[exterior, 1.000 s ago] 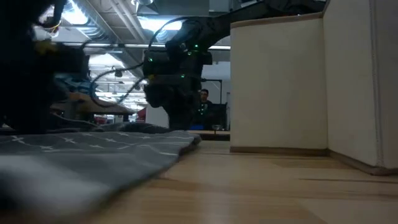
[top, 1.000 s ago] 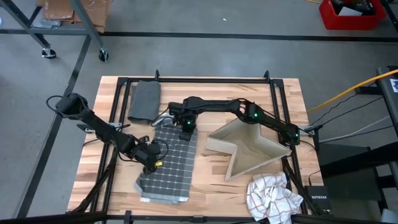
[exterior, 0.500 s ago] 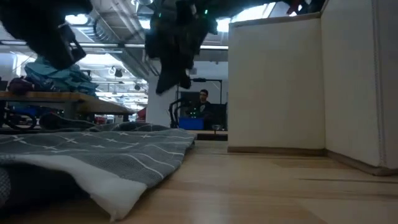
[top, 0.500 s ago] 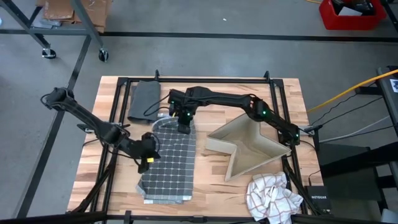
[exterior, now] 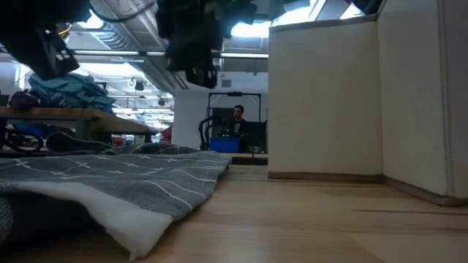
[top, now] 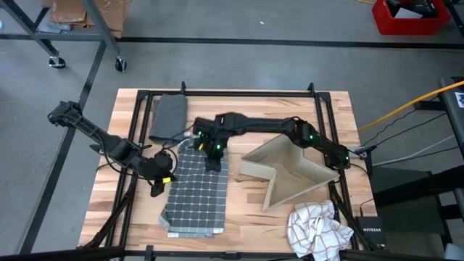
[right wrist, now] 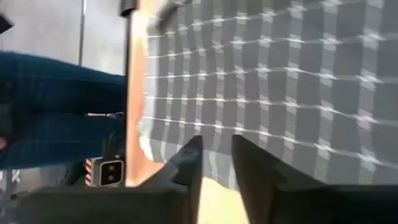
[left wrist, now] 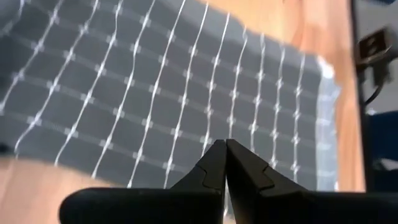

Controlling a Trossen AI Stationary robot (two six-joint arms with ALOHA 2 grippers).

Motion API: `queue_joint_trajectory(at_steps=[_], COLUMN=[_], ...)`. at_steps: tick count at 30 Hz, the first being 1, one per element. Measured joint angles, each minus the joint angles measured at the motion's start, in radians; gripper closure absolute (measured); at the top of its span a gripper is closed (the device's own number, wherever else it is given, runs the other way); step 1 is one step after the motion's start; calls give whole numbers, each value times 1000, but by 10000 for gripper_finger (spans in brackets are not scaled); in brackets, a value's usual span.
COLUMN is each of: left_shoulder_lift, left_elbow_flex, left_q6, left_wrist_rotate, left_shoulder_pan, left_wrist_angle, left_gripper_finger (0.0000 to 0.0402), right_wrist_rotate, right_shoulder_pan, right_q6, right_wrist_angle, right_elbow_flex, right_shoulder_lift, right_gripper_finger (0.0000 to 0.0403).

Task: Fold towel
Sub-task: Fold the gray patterned towel

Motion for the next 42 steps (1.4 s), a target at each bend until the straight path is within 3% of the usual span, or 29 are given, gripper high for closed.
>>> queue_joint_trajectory(at_steps=[6,11,19,24,27,31,37,42], left_shoulder_lift=[0,1,7,42,60,75,77,77], left_elbow_flex=[0,0,1,2,2,2,2,2], left_q6=[-130,-266,-303,-495,-596,-684,-707,-588], left_wrist_rotate=[71,90,91,119,201,332,343,336], left_shoulder_pan=[0,0,0,0,0,-12,-64,-123], left_wrist_angle=[-72,-56,-78,-148,-159,-124,-90,-92], left_gripper_finger=[398,398,382,305,257,219,209,208], right_wrist_rotate=[3,16,-9,-8,6,72,197,340], right_shoulder_pan=[85,131,167,195,212,248,306,357], right_q6=[1,1,1,-1,38,197,433,497], right_wrist_angle=[61,23,-61,-62,-62,-60,9,81], right_elbow_flex=[0,0,0,0,0,0,0,0], right_shoulder_lift=[0,0,0,0,0,0,0,0], right_gripper_finger=[220,179,177,177,177,177,178,178])
